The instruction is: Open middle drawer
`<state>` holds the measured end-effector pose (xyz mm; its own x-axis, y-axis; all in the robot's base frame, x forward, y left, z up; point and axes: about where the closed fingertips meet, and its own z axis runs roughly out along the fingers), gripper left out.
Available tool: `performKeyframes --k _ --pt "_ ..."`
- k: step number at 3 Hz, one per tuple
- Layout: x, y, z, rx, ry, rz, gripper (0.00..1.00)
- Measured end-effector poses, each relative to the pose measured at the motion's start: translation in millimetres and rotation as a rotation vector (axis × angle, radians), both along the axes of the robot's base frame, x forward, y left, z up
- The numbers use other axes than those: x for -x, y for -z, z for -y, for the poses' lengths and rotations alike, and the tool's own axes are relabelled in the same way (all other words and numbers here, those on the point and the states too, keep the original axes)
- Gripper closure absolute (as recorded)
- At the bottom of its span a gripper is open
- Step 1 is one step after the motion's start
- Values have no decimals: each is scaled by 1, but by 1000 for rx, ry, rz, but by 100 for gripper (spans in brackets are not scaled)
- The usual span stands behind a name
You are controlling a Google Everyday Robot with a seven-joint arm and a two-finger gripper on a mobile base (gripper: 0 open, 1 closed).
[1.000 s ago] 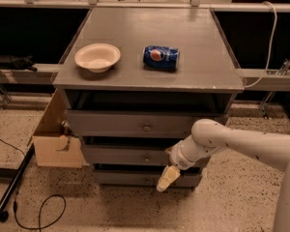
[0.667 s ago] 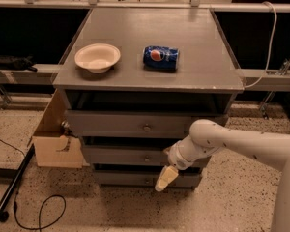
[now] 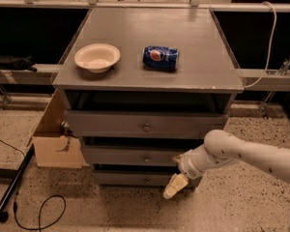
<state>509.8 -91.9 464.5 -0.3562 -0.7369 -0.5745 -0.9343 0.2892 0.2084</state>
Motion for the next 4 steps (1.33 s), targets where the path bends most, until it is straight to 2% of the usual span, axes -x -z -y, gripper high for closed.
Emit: performKeyframes --k 1,2,3,4 --pt "0 0 5 -95 -3 -20 0" --pt "-12 -12 0 -340 -1 -44 0" --pt "-58 -32 18 -542 76 5 0" --pt "-58 -32 18 -542 76 5 0"
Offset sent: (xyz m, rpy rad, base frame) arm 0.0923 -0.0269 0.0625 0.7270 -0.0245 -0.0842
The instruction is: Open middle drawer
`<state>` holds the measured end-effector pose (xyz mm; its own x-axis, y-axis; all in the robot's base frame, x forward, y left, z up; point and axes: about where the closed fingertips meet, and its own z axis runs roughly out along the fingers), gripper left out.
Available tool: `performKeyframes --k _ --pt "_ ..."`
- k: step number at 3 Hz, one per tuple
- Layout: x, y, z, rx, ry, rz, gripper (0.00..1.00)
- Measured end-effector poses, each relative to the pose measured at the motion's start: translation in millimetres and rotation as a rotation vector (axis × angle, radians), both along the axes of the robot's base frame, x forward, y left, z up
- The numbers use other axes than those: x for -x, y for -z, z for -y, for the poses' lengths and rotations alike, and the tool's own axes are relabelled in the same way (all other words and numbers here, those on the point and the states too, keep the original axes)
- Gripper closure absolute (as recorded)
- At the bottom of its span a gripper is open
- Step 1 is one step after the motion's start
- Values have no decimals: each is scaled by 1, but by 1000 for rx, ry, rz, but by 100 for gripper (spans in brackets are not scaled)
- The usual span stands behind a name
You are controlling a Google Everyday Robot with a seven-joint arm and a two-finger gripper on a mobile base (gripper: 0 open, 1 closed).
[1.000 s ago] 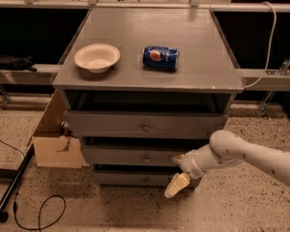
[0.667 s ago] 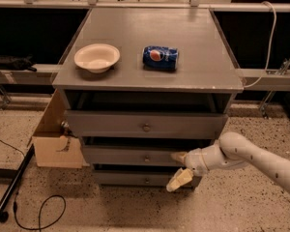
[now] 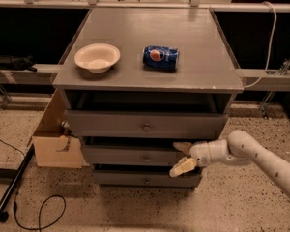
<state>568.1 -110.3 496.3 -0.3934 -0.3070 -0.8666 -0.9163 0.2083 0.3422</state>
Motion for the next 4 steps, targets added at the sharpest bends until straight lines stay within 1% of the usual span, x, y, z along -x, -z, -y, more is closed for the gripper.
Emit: performKeyframes --k 1,2,3,4 --pt "17 -2 1 56 -9 -16 0" --pt "73 -1 13 110 -14 -44 0" --pt "135 2 36 127 -4 -69 0" --pt "136 1 37 132 1 -70 0"
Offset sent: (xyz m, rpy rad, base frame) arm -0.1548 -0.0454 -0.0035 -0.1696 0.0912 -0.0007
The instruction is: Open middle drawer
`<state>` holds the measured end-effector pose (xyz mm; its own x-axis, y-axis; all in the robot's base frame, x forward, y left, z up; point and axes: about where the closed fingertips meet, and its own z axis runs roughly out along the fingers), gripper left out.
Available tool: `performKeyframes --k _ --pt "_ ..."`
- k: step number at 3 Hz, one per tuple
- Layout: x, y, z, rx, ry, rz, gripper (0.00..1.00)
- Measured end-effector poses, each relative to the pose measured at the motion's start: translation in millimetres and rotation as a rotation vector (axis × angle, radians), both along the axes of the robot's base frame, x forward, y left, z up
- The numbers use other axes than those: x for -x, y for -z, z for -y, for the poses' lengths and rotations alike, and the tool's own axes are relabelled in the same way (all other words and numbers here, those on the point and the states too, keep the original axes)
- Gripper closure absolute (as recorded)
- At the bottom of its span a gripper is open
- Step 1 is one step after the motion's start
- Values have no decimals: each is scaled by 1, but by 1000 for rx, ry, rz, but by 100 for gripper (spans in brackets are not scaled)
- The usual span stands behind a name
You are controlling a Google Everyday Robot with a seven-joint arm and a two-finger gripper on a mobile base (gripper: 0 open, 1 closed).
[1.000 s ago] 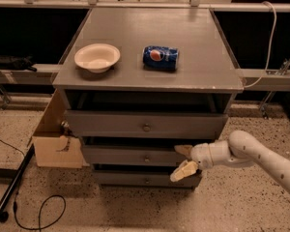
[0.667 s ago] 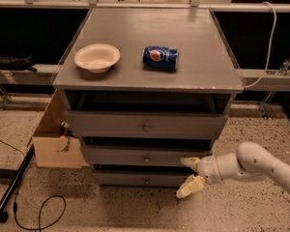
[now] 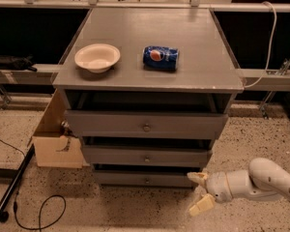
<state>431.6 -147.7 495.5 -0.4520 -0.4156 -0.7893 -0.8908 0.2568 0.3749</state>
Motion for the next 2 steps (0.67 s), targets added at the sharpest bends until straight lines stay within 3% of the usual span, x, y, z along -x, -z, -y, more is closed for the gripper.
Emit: performKeyframes --k 1,2 --pt "20 -17 25 75 72 -11 0" --pt "60 -62 57 150 192 31 0"
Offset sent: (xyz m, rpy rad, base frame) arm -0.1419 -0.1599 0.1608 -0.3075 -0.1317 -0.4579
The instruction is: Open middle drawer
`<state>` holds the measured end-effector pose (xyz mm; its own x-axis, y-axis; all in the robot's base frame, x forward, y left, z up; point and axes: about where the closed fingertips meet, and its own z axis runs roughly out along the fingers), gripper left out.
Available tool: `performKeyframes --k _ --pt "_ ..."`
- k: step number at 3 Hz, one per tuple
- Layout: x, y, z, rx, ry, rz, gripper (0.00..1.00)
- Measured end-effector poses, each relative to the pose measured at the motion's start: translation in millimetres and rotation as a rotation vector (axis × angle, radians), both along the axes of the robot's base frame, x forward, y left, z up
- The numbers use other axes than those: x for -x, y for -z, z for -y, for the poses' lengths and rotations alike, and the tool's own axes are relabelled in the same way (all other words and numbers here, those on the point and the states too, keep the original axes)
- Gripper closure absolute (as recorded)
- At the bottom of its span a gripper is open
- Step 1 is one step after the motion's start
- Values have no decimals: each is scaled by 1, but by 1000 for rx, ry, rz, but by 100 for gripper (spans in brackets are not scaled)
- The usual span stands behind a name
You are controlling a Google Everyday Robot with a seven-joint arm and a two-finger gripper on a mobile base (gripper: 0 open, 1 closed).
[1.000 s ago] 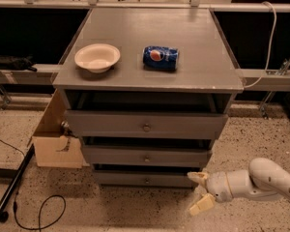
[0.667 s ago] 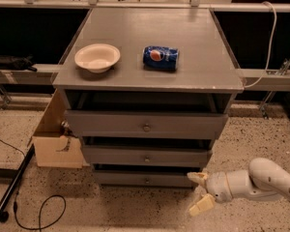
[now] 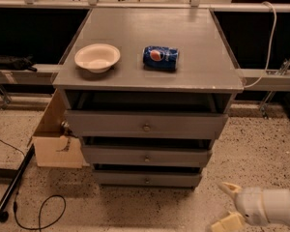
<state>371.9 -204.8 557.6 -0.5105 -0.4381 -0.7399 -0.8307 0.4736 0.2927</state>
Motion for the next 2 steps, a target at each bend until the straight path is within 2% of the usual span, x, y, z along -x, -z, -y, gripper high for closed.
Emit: performKeyframes --k 1,2 --pt "16 -26 33 61 69 34 0" --pt "16 -26 32 61 68 34 0"
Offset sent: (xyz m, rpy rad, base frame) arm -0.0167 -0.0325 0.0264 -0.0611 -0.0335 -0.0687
